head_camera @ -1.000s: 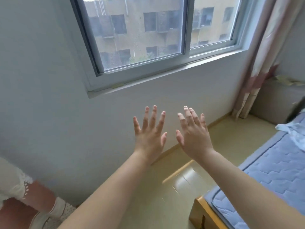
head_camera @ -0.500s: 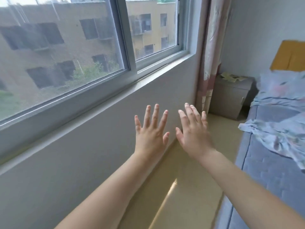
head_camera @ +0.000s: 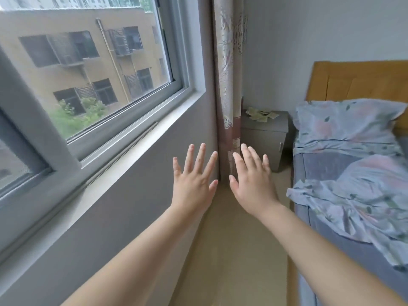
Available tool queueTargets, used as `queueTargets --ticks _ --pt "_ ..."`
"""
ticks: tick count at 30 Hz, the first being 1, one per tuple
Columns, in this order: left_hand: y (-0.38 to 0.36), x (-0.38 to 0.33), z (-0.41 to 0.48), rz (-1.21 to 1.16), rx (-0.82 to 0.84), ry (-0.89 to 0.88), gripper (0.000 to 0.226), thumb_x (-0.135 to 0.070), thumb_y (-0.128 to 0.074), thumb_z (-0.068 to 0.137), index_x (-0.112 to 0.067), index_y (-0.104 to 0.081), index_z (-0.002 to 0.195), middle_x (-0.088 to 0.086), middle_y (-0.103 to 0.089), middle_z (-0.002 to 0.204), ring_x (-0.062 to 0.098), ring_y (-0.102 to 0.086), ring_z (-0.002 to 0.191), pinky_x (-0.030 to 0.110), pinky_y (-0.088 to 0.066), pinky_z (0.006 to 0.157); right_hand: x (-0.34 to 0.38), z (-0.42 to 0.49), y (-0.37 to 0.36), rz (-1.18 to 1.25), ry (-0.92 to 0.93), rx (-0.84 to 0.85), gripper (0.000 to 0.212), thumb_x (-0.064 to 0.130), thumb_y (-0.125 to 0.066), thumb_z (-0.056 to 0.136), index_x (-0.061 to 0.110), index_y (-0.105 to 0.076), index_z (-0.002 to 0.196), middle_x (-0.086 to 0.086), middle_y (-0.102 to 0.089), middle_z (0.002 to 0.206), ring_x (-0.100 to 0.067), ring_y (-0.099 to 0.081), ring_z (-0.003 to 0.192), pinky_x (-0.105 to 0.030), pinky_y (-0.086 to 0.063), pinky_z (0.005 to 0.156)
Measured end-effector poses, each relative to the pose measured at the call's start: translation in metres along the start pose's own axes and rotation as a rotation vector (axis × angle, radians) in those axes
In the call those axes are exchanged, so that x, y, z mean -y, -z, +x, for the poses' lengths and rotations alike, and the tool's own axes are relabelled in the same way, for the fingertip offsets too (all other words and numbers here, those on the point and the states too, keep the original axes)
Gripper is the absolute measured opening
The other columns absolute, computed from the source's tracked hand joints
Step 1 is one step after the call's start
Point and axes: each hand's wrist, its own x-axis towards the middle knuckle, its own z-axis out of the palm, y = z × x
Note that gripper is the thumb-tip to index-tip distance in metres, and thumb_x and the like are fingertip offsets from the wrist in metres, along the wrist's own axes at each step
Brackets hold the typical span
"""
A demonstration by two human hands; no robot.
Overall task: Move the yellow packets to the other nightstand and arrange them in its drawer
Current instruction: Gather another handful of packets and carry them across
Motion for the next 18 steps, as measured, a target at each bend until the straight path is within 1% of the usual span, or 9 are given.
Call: queueTargets --ticks 2,3,4,6,8,10,14,16,18 --pt "-0.033 -0.006 0.056 -0.024 0.012 -0.029 0.069 -0.045 -0.049 0.093 -0.028 -0.019 0.152 0.005 -0.011 0.161 0.030 -0.005 0.148 0.061 -0.009 0.112 -0.034 0.036 -0.030 -0.018 -0.029 0.004 0.058 0.037 -0.036 0.082 0.004 -0.058 0.124 -0.020 -0.049 0.138 -0.035 -0.050 0.126 -0.058 -0.040 0.097" --pt "-0.050 -0.010 0.087 -0.040 0.010 -0.039 0.068 -0.045 -0.046 0.095 -0.028 -0.016 0.153 0.004 -0.007 0.161 0.030 -0.001 0.148 0.060 -0.007 0.113 -0.053 0.056 -0.046 -0.041 -0.039 0.007 0.056 0.036 -0.038 0.083 0.004 -0.058 0.124 -0.020 -0.049 0.138 -0.035 -0.050 0.126 -0.058 -0.040 0.098" --pt "-0.068 -0.013 0.118 -0.049 -0.005 -0.048 0.068 -0.044 -0.047 0.095 -0.028 -0.016 0.153 0.004 -0.007 0.161 0.030 -0.001 0.148 0.060 -0.008 0.113 -0.073 0.079 -0.062 -0.070 -0.047 0.008 0.054 0.035 -0.045 0.083 0.004 -0.058 0.125 -0.020 -0.049 0.139 -0.035 -0.049 0.127 -0.058 -0.039 0.098" --pt "-0.102 -0.022 0.183 -0.069 -0.005 -0.067 0.069 -0.044 -0.054 0.091 -0.026 -0.025 0.151 0.006 -0.018 0.160 0.032 -0.011 0.147 0.062 -0.016 0.110 -0.114 0.128 -0.090 -0.091 -0.080 0.036 0.053 0.031 -0.062 0.080 0.004 -0.057 0.125 -0.020 -0.049 0.139 -0.035 -0.049 0.127 -0.058 -0.039 0.099" --pt "-0.130 -0.032 0.250 -0.084 0.002 -0.100 0.071 -0.044 -0.062 0.085 -0.023 -0.035 0.148 0.008 -0.029 0.156 0.034 -0.023 0.144 0.064 -0.025 0.106 -0.154 0.175 -0.109 -0.110 -0.127 0.075 0.057 0.029 -0.070 0.077 0.005 -0.056 0.127 -0.020 -0.047 0.140 -0.035 -0.047 0.128 -0.059 -0.037 0.100" --pt "-0.151 -0.046 0.319 -0.108 0.004 -0.112 0.072 -0.044 -0.062 0.084 -0.022 -0.036 0.147 0.009 -0.031 0.155 0.035 -0.025 0.143 0.064 -0.028 0.105 -0.200 0.225 -0.123 -0.140 -0.160 0.101 0.057 0.029 -0.068 0.080 0.005 -0.054 0.130 -0.019 -0.044 0.143 -0.035 -0.044 0.132 -0.058 -0.034 0.103" --pt "-0.182 -0.079 0.420 -0.152 0.023 -0.145 0.071 -0.045 -0.053 0.089 -0.024 -0.026 0.151 0.008 -0.020 0.159 0.034 -0.014 0.147 0.062 -0.021 0.109 -0.272 0.290 -0.142 -0.170 -0.230 0.126 0.056 0.030 -0.060 0.086 0.007 -0.048 0.135 -0.017 -0.038 0.148 -0.033 -0.036 0.137 -0.056 -0.030 0.108" --pt "-0.203 -0.097 0.470 -0.163 0.032 -0.171 0.071 -0.044 -0.056 0.088 -0.023 -0.029 0.150 0.009 -0.022 0.158 0.035 -0.016 0.146 0.063 -0.023 0.108 -0.313 0.319 -0.159 -0.170 -0.256 0.141 0.056 0.030 -0.060 0.086 0.008 -0.047 0.136 -0.016 -0.037 0.149 -0.032 -0.036 0.137 -0.055 -0.029 0.108" --pt "-0.228 -0.116 0.519 -0.151 0.030 -0.198 0.071 -0.043 -0.060 0.085 -0.022 -0.033 0.148 0.011 -0.027 0.156 0.036 -0.021 0.144 0.064 -0.027 0.105 -0.358 0.347 -0.181 -0.174 -0.274 0.152 0.057 0.031 -0.056 0.089 0.009 -0.041 0.140 -0.015 -0.030 0.153 -0.030 -0.029 0.141 -0.053 -0.023 0.112"
